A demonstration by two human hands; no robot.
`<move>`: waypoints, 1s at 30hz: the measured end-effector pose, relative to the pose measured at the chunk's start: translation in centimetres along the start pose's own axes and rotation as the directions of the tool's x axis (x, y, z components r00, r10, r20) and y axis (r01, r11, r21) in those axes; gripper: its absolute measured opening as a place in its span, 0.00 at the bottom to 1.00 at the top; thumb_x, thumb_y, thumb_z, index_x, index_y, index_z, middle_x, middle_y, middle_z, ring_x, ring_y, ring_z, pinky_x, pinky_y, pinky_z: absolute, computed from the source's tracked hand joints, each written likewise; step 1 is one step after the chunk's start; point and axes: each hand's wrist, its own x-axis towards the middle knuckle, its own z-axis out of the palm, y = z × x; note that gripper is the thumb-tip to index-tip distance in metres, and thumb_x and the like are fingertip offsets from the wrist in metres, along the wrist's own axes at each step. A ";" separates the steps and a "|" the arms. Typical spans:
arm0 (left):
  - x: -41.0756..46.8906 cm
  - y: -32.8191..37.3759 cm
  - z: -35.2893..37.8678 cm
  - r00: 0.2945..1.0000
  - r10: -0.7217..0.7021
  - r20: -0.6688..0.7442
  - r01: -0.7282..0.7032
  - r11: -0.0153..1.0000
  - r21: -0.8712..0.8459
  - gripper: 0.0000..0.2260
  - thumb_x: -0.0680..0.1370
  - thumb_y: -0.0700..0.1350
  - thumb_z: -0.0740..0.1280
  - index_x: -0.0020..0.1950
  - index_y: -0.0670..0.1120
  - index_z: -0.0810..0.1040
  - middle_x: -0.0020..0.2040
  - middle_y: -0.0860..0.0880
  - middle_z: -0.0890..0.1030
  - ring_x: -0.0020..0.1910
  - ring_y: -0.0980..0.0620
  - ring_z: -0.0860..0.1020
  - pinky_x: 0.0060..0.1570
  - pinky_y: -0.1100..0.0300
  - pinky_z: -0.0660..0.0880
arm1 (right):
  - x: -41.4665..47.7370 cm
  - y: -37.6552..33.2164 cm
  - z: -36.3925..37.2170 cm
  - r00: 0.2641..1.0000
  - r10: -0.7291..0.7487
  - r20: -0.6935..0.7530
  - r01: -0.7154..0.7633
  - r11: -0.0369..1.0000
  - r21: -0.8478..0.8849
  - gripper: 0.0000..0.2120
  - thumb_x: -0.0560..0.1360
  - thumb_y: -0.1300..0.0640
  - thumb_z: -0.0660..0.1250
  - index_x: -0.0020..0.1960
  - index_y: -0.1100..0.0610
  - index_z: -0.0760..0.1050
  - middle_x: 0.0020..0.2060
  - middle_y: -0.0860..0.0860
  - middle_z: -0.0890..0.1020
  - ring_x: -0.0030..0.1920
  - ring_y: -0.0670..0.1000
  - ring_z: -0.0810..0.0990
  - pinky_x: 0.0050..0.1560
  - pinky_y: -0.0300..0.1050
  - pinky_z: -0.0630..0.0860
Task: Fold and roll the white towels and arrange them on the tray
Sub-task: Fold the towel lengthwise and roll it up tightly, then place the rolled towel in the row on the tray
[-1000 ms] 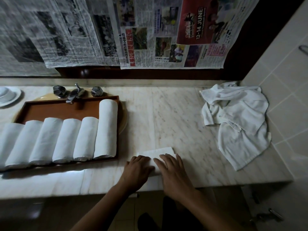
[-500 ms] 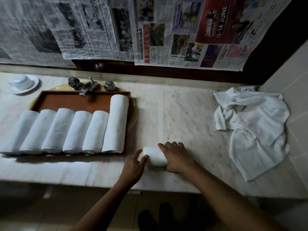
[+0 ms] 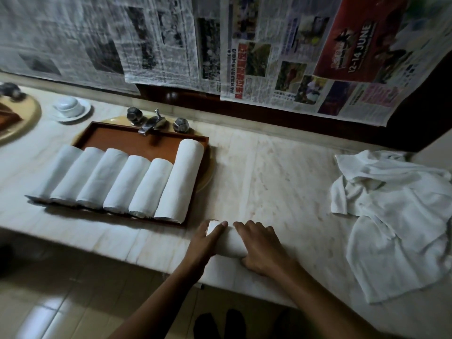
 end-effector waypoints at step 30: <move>2.8 13.9 -12.1 0.908 0.378 -0.181 -0.392 0.919 -0.047 0.12 0.71 0.51 0.73 0.51 0.47 0.82 0.51 0.47 0.84 0.52 0.51 0.81 0.52 0.52 0.75 | 8.8 -6.0 -10.0 0.954 0.278 -0.114 0.100 0.066 0.993 0.18 0.67 0.50 0.82 0.54 0.49 0.81 0.49 0.52 0.86 0.48 0.50 0.84 0.42 0.45 0.79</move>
